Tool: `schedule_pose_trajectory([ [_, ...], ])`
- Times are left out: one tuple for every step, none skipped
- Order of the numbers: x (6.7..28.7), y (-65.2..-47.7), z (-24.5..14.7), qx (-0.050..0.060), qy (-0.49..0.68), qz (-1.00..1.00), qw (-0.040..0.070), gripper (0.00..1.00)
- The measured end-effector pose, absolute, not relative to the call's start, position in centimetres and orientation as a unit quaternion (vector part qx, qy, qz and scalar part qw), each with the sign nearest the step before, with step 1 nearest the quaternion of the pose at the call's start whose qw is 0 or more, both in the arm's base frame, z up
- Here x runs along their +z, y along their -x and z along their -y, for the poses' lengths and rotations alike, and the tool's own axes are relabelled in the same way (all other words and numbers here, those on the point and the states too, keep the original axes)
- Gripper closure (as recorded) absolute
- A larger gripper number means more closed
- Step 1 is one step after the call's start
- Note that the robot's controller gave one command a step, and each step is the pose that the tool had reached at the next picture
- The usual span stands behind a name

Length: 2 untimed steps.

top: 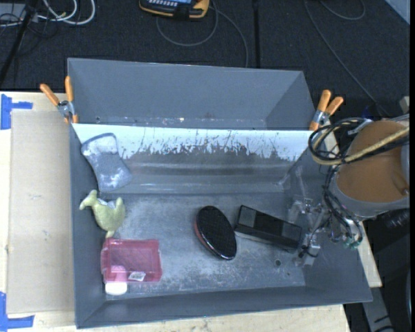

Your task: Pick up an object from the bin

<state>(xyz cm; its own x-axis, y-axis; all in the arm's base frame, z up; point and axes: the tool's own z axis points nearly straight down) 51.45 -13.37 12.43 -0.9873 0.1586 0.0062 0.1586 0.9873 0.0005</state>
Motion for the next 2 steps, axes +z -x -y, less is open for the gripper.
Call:
schedule_pose_trajectory([
  [11.2,-52.7,13.4,-0.001,0.158,0.987,0.001,0.0],
  [6.8,-53.4,13.1,0.0,0.156,0.988,0.004,0.0],
])
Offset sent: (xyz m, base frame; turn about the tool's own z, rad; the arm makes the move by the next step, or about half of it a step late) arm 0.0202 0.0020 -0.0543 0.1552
